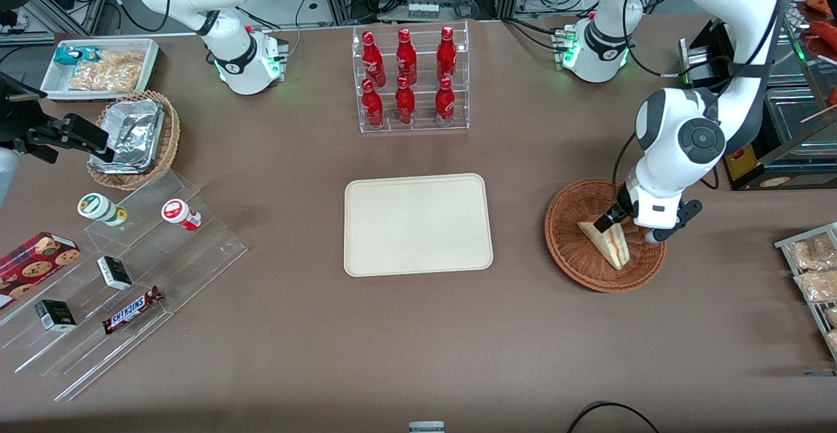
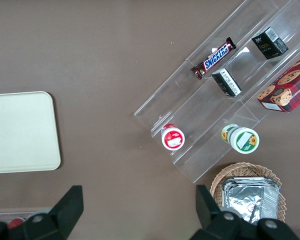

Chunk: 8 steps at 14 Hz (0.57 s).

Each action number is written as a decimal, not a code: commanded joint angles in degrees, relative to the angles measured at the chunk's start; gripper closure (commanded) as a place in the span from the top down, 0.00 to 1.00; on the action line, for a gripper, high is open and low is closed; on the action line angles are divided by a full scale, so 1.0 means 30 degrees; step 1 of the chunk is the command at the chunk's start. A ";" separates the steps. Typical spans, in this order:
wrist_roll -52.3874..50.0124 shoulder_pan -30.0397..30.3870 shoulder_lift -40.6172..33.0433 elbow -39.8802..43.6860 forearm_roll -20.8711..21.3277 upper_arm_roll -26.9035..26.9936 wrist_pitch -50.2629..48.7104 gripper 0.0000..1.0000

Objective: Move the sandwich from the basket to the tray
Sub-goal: 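Close the left gripper on the sandwich wedge in the basket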

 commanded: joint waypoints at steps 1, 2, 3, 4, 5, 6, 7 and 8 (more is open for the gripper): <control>-0.0677 -0.0149 0.1084 0.0281 0.0075 0.0044 0.0974 1.00; -0.0647 -0.0120 0.1261 0.0340 0.0104 0.0044 0.1006 1.00; -0.0560 -0.0091 0.1495 0.0485 0.0191 0.0044 0.1036 1.00; -0.0269 -0.0091 0.1816 0.0690 0.0192 0.0044 0.1036 1.00; -0.0150 -0.0062 0.1994 0.0750 0.0192 0.0044 0.1036 0.97; -0.0120 -0.0032 0.2082 0.0750 0.0192 0.0044 0.1007 0.94; -0.0148 -0.0032 0.2112 0.0721 0.0192 0.0044 0.0978 0.86; -0.0120 -0.0032 0.2171 0.0750 0.0192 0.0044 0.0861 0.63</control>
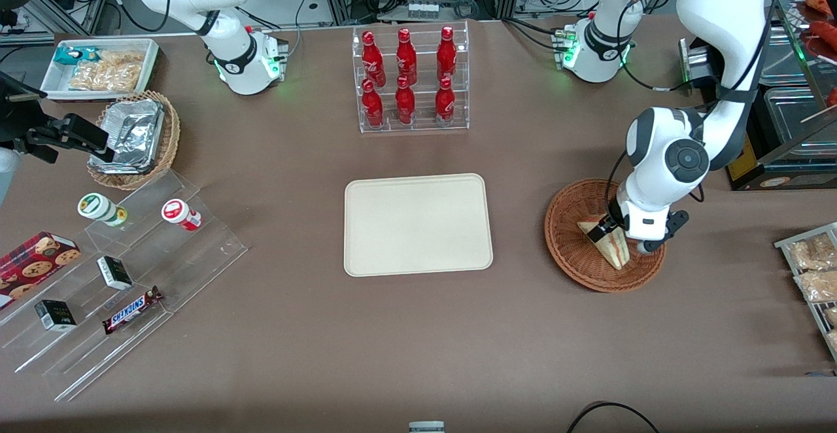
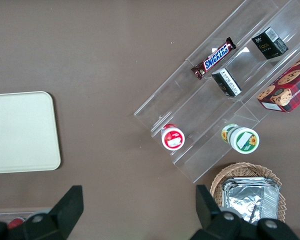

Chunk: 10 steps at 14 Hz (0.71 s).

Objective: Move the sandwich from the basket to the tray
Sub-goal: 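Close the left gripper on the sandwich wedge in the basket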

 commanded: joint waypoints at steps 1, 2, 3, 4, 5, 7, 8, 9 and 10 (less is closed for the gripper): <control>0.0132 -0.0038 0.0303 0.0346 0.0190 0.0039 -0.0060 0.36; 0.0249 -0.0038 0.0216 0.0346 0.0219 0.0039 -0.0119 0.26; 0.0657 -0.0009 0.0099 0.0230 0.0220 0.0039 -0.0177 0.15; 0.1067 -0.0009 -0.0047 0.0228 0.0220 0.0039 -0.0294 0.09; 0.1709 0.0020 -0.0338 0.0373 0.0220 0.0068 -0.0933 0.07; 0.3260 -0.0037 -0.0837 0.1277 0.0132 0.0040 -0.3444 0.05; 0.3268 -0.0183 -0.0839 0.2211 0.0016 0.0010 -0.5199 0.00; 0.3297 -0.0503 -0.0810 0.3004 0.0014 -0.0251 -0.6957 0.00; 0.3210 -0.0797 -0.0665 0.3766 0.0014 -0.0486 -0.8106 0.00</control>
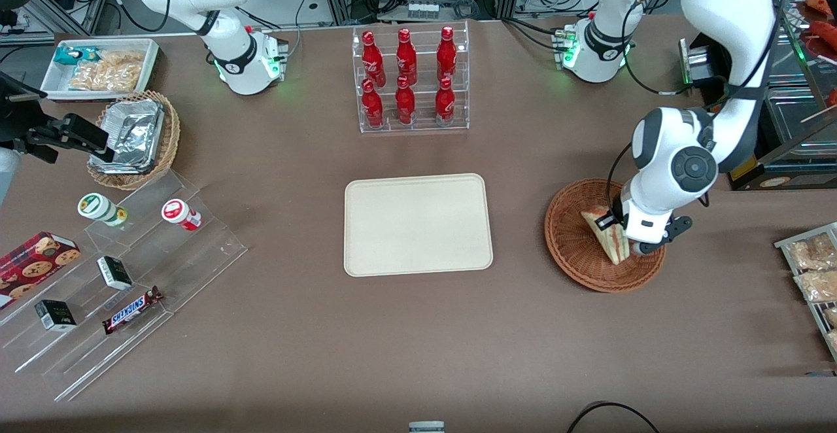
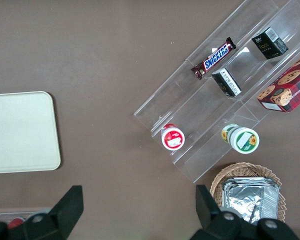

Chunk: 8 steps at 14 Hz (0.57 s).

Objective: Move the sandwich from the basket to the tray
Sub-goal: 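Lift the sandwich and carry it with the left gripper over the tray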

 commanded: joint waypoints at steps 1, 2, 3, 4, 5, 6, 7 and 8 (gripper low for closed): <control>-0.0077 -0.1080 0.0018 0.2009 0.0011 -0.0440 -0.2855 0.00; -0.0224 -0.1577 -0.0010 0.2131 0.0040 -0.0499 -0.3179 0.00; -0.0283 -0.1930 -0.0010 0.2103 0.0011 -0.0529 -0.3066 0.00; -0.0545 -0.2427 0.0019 0.2190 -0.0018 -0.0529 -0.2920 0.00; -0.0751 -0.2896 0.0048 0.2190 -0.0077 -0.0558 -0.2484 0.00; -0.0782 -0.3510 0.0193 0.2190 -0.0367 -0.0558 -0.2044 0.00; -0.0956 -0.4357 0.0369 0.2190 -0.0428 -0.0529 -0.1518 0.00; -0.1335 -0.5178 0.0777 0.2335 -0.0284 -0.0529 -0.1049 0.00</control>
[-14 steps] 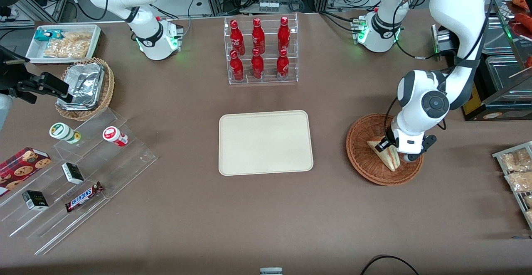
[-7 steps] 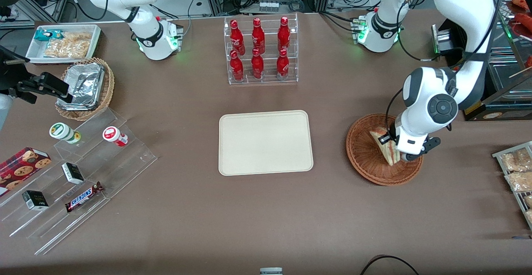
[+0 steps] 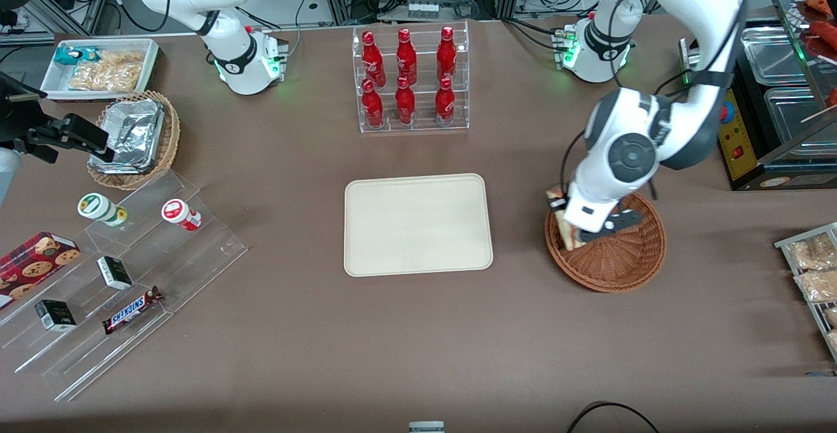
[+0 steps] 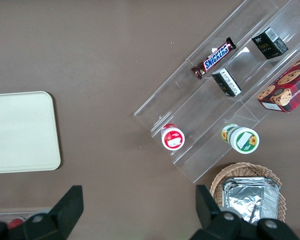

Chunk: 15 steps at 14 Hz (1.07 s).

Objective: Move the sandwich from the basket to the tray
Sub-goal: 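Lift the sandwich and carry it with the left gripper over the tray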

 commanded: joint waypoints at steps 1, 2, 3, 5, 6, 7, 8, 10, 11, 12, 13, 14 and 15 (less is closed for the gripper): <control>-0.0821 -0.2083 0.1228 0.0952 0.0102 0.0165 0.0796 0.00; -0.1113 -0.2786 0.2104 0.1885 0.0074 0.0165 0.0740 0.00; -0.1841 -0.3257 0.2867 0.2794 0.0103 0.0165 0.0710 0.00; -0.2928 -0.4341 0.4333 0.4523 0.0045 0.0165 0.0710 0.00; -0.3396 -0.4839 0.5006 0.5430 0.0044 0.0165 0.0710 0.00; -0.3720 -0.5308 0.5506 0.6135 0.0044 0.0165 0.0681 0.00; -0.3897 -0.5805 0.5975 0.6752 -0.0014 0.0165 0.0680 0.00; -0.4451 -0.6539 0.7028 0.8244 -0.0160 0.0165 0.0651 0.00; -0.5007 -0.6775 0.7673 0.8832 -0.0132 0.0165 0.0651 0.00; -0.5302 -0.7183 0.8230 0.9447 -0.0160 0.0165 0.0680 0.00; -0.5624 -0.7593 0.8671 0.9975 -0.0161 0.0165 0.0709 0.00; -0.5946 -0.7743 0.9081 1.0589 -0.0161 0.0165 0.0710 0.00; -0.6153 -0.7802 0.9462 1.1147 -0.0161 0.0165 0.0710 0.00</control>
